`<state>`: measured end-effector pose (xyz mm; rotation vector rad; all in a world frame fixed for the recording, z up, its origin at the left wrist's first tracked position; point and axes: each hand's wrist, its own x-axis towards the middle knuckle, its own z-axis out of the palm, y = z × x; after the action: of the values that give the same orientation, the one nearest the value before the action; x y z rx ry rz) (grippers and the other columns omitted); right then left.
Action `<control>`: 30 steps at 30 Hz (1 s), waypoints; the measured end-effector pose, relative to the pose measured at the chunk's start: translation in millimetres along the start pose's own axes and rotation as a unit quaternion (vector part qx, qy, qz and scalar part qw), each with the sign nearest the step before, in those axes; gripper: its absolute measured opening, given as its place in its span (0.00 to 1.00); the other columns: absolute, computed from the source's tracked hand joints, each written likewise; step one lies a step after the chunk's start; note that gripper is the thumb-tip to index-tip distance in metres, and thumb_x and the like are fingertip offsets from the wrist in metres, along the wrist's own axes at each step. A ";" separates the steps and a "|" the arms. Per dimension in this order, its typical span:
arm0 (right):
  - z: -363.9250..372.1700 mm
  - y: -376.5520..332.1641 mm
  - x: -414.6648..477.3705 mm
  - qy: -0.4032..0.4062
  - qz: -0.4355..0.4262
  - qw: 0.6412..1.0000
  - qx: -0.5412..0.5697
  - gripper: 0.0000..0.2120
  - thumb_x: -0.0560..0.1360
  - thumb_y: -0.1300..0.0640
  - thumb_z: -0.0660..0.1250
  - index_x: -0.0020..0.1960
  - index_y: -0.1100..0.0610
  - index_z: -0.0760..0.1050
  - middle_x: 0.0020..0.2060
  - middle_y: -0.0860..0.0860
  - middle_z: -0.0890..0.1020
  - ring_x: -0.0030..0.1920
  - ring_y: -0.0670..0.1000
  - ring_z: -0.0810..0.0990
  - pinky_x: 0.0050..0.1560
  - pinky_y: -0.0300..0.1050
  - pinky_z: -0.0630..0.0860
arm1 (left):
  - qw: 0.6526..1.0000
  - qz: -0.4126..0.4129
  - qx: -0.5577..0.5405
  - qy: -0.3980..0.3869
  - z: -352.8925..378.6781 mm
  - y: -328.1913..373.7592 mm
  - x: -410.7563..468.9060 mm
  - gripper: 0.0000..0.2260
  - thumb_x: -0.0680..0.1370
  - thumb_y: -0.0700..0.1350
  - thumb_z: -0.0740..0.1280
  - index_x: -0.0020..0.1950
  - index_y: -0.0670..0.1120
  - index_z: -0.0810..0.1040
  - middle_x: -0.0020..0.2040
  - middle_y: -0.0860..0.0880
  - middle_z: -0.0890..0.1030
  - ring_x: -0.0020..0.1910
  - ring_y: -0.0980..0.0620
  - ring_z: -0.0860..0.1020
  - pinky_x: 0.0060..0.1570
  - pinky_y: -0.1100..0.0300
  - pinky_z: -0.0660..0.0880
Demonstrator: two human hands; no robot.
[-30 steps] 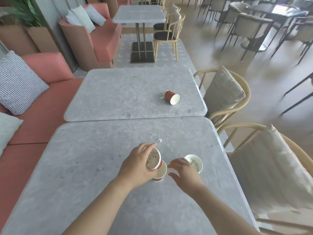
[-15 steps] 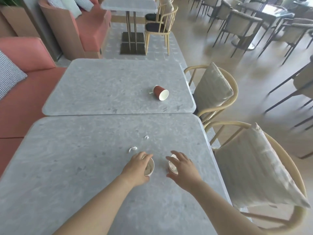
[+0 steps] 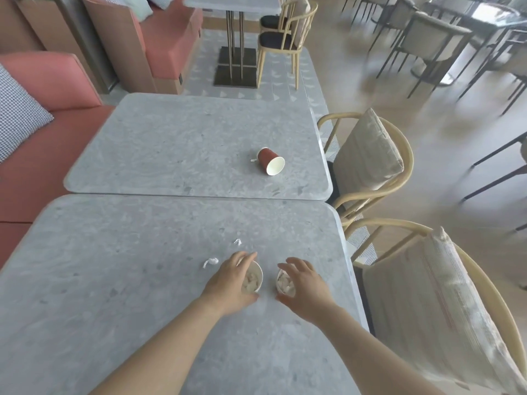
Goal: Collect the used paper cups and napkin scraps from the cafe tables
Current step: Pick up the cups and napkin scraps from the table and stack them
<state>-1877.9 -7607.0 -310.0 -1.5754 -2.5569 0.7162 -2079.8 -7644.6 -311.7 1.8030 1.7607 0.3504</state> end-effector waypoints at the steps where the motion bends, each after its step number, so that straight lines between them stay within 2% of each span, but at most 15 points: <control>1: -2.3 3.4 3.3 -0.002 -0.005 1.000 0.006 0.32 0.68 0.44 0.71 0.68 0.47 0.63 0.69 0.46 0.65 0.69 0.49 0.59 0.62 0.47 0.68 | 1.000 -0.008 -0.016 0.007 -2.6 -1.3 1.5 0.37 0.69 0.57 0.70 0.73 0.53 0.57 0.72 0.54 0.59 0.71 0.54 0.61 0.66 0.57 0.65; 3: -6.9 8.1 9.6 -0.006 -0.014 1.000 0.024 0.33 0.67 0.43 0.71 0.68 0.47 0.64 0.69 0.46 0.65 0.69 0.48 0.60 0.63 0.44 0.66 | 0.998 -0.024 -0.051 0.035 -9.3 -6.6 3.3 0.33 0.72 0.60 0.66 0.73 0.53 0.59 0.72 0.56 0.61 0.71 0.56 0.61 0.67 0.59 0.61; 6: -10.5 8.9 19.9 0.014 -0.027 0.999 0.044 0.29 0.69 0.42 0.68 0.67 0.47 0.65 0.68 0.46 0.67 0.68 0.48 0.62 0.62 0.40 0.63 | 0.996 -0.049 -0.057 0.054 -20.2 -21.6 7.1 0.24 0.77 0.56 0.61 0.71 0.52 0.62 0.70 0.53 0.66 0.68 0.55 0.66 0.66 0.58 0.64; 11: -14.8 -5.0 50.5 0.022 -0.041 0.998 0.031 0.21 0.76 0.46 0.61 0.67 0.51 0.67 0.66 0.48 0.69 0.66 0.50 0.66 0.62 0.44 0.66 | 0.991 -0.126 -0.027 0.043 -35.9 -51.3 16.9 0.19 0.78 0.50 0.62 0.68 0.48 0.66 0.67 0.49 0.69 0.62 0.51 0.72 0.61 0.58 0.67; 18: -13.6 -23.5 116.0 -0.049 -0.079 0.996 0.003 0.19 0.77 0.52 0.62 0.67 0.51 0.67 0.65 0.49 0.70 0.65 0.52 0.67 0.61 0.48 0.69 | 0.992 -0.123 0.010 -0.008 -33.2 -81.7 32.4 0.19 0.74 0.44 0.67 0.64 0.50 0.71 0.64 0.50 0.72 0.59 0.51 0.74 0.56 0.57 0.71; 21: -1.2 -27.7 143.4 -0.093 -0.082 0.992 -0.017 0.18 0.77 0.53 0.62 0.66 0.50 0.68 0.65 0.48 0.71 0.65 0.52 0.68 0.60 0.48 0.70 | 0.993 -0.110 0.011 -0.044 -18.7 -87.2 34.0 0.22 0.70 0.50 0.72 0.62 0.51 0.73 0.62 0.51 0.71 0.60 0.51 0.72 0.57 0.55 0.72; 23: 9.2 -29.9 156.2 -0.124 -0.086 0.988 -0.029 0.17 0.76 0.54 0.63 0.65 0.50 0.70 0.62 0.48 0.73 0.63 0.52 0.70 0.58 0.47 0.71 | 0.994 -0.102 0.004 -0.031 -7.2 -88.7 34.0 0.22 0.69 0.52 0.72 0.61 0.50 0.74 0.60 0.50 0.71 0.59 0.49 0.72 0.56 0.54 0.72; 26: 26.0 -33.3 168.7 -0.164 -0.106 0.980 -0.037 0.17 0.75 0.56 0.64 0.63 0.50 0.71 0.61 0.48 0.74 0.62 0.52 0.71 0.57 0.48 0.73 | 0.996 -0.090 -0.010 0.016 4.9 -92.5 36.4 0.15 0.69 0.49 0.72 0.55 0.48 0.79 0.56 0.49 0.73 0.55 0.48 0.72 0.54 0.54 0.73; 30: 44.9 -36.1 179.3 -0.157 -0.125 0.979 -0.025 0.16 0.74 0.59 0.65 0.61 0.51 0.73 0.61 0.48 0.73 0.60 0.52 0.71 0.56 0.48 0.73 | 0.992 -0.099 -0.061 0.048 8.1 -101.8 43.6 0.08 0.71 0.44 0.72 0.49 0.46 0.81 0.48 0.49 0.76 0.49 0.49 0.76 0.48 0.57 0.73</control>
<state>-2006.3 -7482.8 -369.5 -1.1990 -2.9449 0.9413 -2154.6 -7608.8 -385.7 1.5342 1.9222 0.4592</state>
